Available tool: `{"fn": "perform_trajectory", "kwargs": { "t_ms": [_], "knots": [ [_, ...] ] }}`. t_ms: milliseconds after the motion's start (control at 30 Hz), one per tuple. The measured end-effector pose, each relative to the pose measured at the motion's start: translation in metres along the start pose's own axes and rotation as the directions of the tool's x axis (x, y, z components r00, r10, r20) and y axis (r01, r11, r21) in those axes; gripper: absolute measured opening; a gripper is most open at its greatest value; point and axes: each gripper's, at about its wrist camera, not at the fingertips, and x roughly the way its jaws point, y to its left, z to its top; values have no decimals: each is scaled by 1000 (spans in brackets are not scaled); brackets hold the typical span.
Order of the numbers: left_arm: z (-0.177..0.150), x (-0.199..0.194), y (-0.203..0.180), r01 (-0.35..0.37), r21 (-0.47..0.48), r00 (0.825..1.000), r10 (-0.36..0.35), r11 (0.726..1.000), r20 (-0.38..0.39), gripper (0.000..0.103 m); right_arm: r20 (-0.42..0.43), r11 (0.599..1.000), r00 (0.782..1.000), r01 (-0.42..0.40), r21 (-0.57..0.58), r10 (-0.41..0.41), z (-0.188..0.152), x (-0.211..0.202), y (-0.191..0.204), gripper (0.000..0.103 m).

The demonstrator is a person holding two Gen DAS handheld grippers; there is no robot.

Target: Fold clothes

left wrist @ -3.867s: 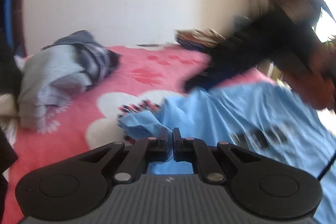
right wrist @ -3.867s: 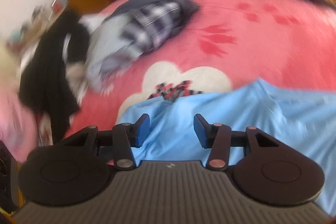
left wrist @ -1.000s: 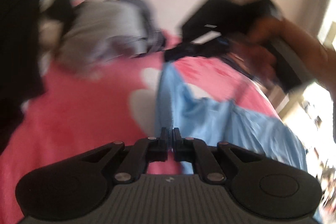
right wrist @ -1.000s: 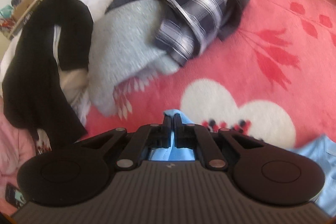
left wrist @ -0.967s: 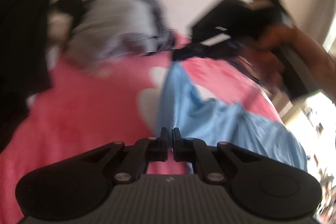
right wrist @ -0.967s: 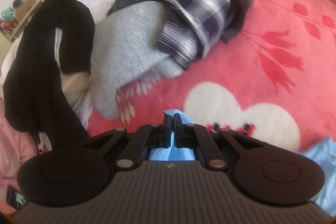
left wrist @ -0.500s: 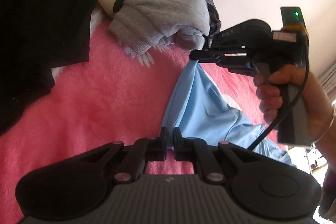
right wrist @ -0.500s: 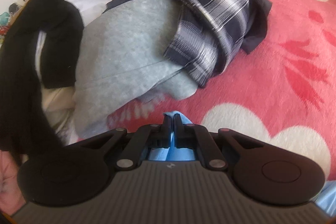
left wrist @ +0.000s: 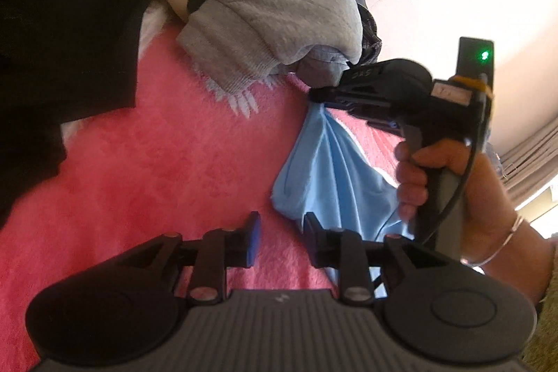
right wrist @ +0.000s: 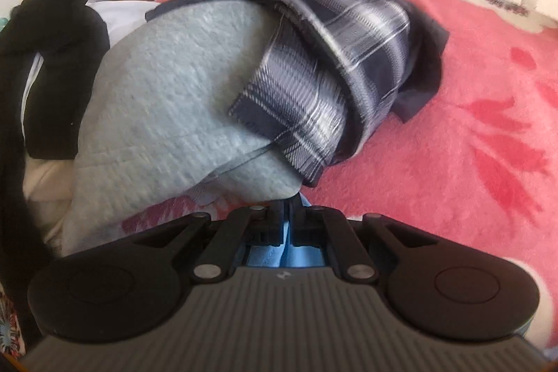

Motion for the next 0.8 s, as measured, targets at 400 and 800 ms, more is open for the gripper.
{"fn": "perform_trajectory", "kwargs": {
  "t_ms": [400,800],
  "knots": [
    [-5,-6,1,-50,-38,997,53,998,58,1,42,991,990,-135,-19,136,5,-70,-46,51],
    [-4,-6,0,-144,-100,986,151,985,69,1,-25,986,991,-132,-105,130,-28,-91,-60,17]
  ]
}}
